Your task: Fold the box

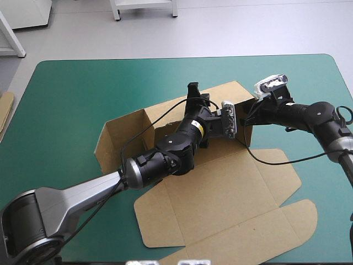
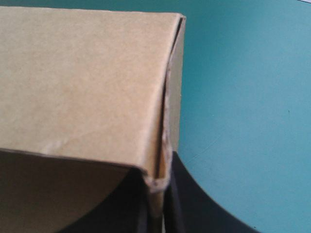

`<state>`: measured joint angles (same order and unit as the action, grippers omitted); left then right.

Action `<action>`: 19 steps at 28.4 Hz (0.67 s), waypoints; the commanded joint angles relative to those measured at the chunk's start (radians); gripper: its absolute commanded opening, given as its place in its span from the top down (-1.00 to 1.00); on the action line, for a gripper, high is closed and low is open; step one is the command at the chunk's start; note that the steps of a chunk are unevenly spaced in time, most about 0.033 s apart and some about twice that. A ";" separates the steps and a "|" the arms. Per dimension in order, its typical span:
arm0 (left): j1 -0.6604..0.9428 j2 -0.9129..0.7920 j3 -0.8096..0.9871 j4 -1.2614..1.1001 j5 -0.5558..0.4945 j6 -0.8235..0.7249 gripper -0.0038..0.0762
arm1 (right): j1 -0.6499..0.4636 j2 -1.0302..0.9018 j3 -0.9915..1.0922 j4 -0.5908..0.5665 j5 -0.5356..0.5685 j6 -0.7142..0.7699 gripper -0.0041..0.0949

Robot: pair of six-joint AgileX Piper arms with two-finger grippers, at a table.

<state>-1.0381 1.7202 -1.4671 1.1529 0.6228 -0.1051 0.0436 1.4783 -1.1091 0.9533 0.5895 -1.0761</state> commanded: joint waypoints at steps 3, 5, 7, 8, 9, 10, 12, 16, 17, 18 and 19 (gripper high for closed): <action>-0.040 -0.145 -0.030 -0.194 -0.030 -0.009 0.01 | 0.003 -0.039 -0.029 0.044 -0.021 0.028 0.96; -0.026 -0.179 -0.042 -0.327 -0.030 -0.009 0.01 | 0.003 -0.039 -0.029 0.036 -0.025 0.044 0.96; -0.006 -0.208 -0.048 -0.366 -0.027 -0.016 0.01 | 0.003 -0.039 -0.029 0.034 -0.025 0.048 0.96; 0.010 -0.224 -0.053 -0.376 -0.027 -0.026 0.01 | 0.003 -0.039 -0.029 0.030 -0.023 0.051 0.96; 0.025 -0.239 -0.057 -0.374 -0.022 -0.043 0.01 | 0.003 -0.039 -0.029 0.028 -0.020 0.053 0.96; 0.048 -0.256 -0.057 -0.369 -0.021 -0.055 0.01 | 0.003 -0.039 -0.029 0.028 -0.015 0.053 0.96; 0.113 -0.287 -0.057 -0.374 -0.021 -0.070 0.01 | 0.003 -0.039 -0.029 0.021 -0.013 0.053 0.96; 0.278 -0.347 -0.057 -0.428 -0.019 -0.096 0.01 | 0.003 -0.039 -0.029 -0.006 -0.013 0.076 0.96; 0.330 -0.361 -0.057 -0.461 -0.019 -0.096 0.01 | 0.003 -0.039 -0.029 -0.013 -0.013 0.083 0.96; 0.374 -0.374 -0.057 -0.489 -0.019 -0.096 0.01 | 0.003 -0.039 -0.029 -0.022 -0.013 0.092 0.96; 0.431 -0.385 -0.057 -0.525 -0.012 -0.090 0.01 | 0.003 -0.039 -0.029 -0.028 -0.017 0.104 0.96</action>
<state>-0.7167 1.4038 -1.4887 0.6814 0.6437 -0.1844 0.0438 1.4783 -1.1091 0.8955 0.5859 -1.0063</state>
